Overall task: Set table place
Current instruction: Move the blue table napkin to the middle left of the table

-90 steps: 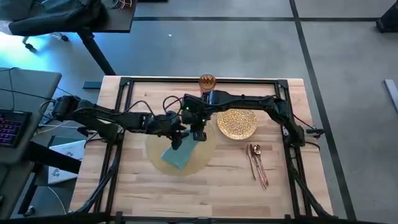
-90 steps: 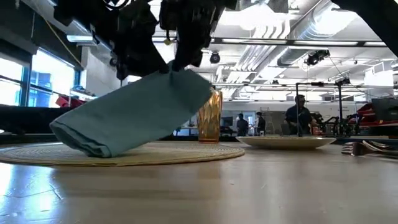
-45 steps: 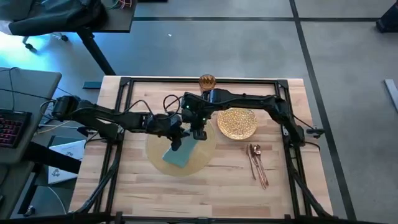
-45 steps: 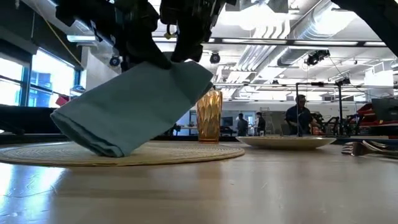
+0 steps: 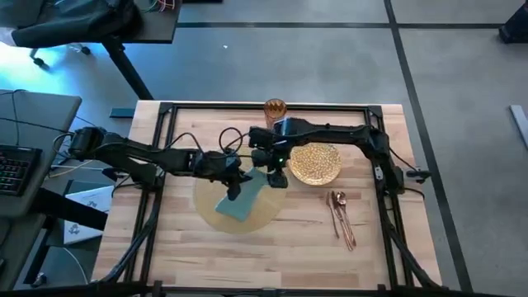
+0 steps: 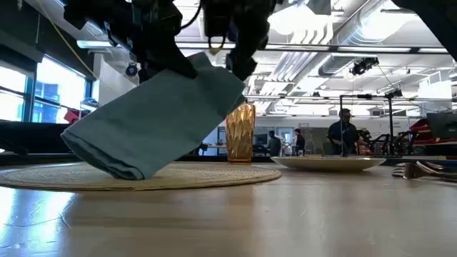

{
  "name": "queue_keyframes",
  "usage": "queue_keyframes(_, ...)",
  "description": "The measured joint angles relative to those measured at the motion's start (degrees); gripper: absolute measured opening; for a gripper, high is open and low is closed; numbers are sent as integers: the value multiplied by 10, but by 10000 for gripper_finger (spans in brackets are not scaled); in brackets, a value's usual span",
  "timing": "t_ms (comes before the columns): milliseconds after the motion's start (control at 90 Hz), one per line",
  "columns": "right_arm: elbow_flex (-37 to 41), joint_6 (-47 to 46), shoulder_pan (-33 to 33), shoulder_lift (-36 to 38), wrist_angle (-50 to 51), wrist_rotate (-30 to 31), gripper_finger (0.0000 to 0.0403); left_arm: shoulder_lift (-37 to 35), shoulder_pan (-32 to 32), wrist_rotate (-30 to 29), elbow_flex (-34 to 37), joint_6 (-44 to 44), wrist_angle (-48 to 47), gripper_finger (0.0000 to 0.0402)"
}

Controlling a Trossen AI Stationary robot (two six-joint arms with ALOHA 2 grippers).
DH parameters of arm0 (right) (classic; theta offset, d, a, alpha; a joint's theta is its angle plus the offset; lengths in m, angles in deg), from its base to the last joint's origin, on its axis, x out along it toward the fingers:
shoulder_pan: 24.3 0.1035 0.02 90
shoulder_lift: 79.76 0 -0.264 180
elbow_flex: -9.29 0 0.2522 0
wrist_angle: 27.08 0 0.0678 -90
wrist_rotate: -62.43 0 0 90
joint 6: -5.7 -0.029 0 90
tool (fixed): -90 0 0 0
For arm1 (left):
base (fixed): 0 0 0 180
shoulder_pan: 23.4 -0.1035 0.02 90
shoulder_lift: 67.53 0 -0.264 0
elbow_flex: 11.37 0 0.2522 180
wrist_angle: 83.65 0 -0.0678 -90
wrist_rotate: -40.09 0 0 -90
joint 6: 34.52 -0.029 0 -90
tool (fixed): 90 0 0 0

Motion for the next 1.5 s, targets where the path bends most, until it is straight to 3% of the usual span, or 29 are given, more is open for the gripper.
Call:
queue_keyframes(167,24,-21,10,0,-61,3,257,0,0,-1,0,7,-2,0)
queue_keyframes(289,36,-41,14,1,-86,68,246,-4,0,7,0,6,-1,0)
queue_keyframes(367,38,-41,13,0,-103,76,226,-10,1,18,0,4,-2,0)
queue_keyframes(467,38,-41,13,0,-122,74,174,-20,3,23,0,-3,-3,0)
queue_keyframes(622,38,-29,13,0,-133,42,36,-34,5,24,0,-11,-7,0)
queue_keyframes(667,38,-27,13,0,-135,31,16,-39,5,24,0,-11,-17,0)
queue_keyframes(822,8,-66,7,-1,-125,28,2,-52,5,24,0,-17,-52,9)
queue_keyframes(1022,-71,-120,-29,-1,-100,62,1,-106,-4,10,-7,-32,-167,59)
queue_keyframes(1256,-148,-174,-75,-1,-109,102,0,-218,-29,-47,-70,-28,-404,95)
queue_keyframes(1500,-156,-211,-61,-1,-196,173,0,-299,-30,-51,-161,25,-525,92)
